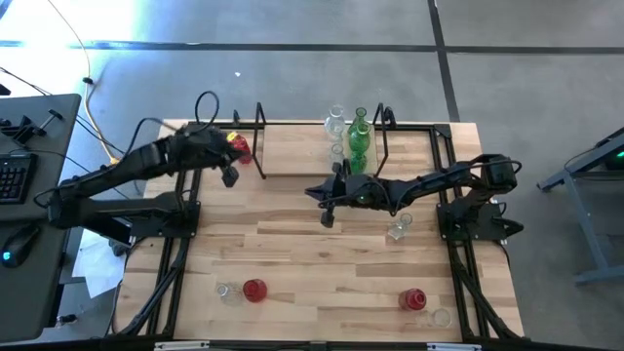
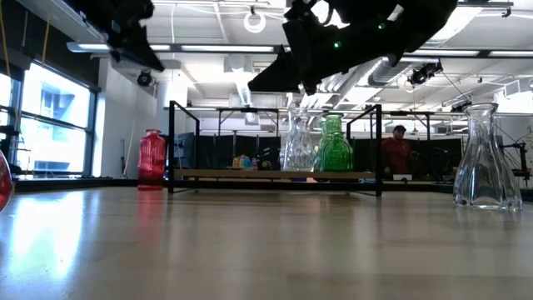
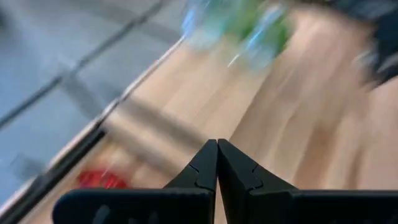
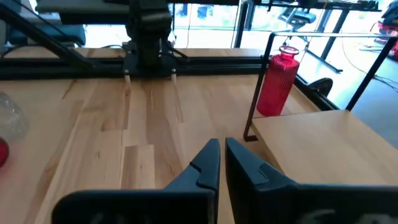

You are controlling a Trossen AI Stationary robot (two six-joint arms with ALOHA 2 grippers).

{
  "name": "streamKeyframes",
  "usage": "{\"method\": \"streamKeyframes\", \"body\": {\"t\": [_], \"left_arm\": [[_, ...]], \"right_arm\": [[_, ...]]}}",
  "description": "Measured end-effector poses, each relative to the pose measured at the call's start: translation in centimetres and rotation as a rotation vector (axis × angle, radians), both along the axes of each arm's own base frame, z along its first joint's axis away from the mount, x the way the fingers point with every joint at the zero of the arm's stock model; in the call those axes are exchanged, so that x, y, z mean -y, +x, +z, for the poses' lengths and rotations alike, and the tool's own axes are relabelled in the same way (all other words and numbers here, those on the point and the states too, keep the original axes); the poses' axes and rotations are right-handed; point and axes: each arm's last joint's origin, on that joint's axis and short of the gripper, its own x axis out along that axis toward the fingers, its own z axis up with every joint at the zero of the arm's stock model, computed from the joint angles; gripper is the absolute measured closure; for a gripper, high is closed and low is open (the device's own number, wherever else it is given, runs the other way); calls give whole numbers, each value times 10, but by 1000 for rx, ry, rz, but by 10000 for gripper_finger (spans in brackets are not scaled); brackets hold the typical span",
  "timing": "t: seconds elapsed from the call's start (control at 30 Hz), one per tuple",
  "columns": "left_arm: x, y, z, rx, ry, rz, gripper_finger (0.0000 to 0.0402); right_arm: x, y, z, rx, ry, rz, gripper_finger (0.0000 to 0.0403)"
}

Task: Sort vases onto shelf
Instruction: Put the top left red vase on the shelf

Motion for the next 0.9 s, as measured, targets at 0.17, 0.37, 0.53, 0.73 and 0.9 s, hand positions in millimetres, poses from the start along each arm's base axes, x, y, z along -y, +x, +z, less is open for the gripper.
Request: {"method": "streamKeyframes", "body": {"t": [0.17, 0.37, 0.53, 0.73, 0.9], "left_arm": [[-22, -3, -1, -234, -115, 126, 401], [-48, 3, -9, -437, -139, 127, 376], [-62, 12, -15, -522, -111, 59, 331], [-69, 21, -20, -572, -28, -52, 290], [-73, 26, -24, -613, 12, -119, 286]], "right_arm": [[0, 0, -1, -21, -45, 14, 401], [0, -1, -4, -49, -56, 26, 401], [-1, -1, -5, -63, -77, 46, 401], [-1, -2, -5, -70, -76, 46, 401], [-1, -2, -5, -72, -75, 51, 401]]}}
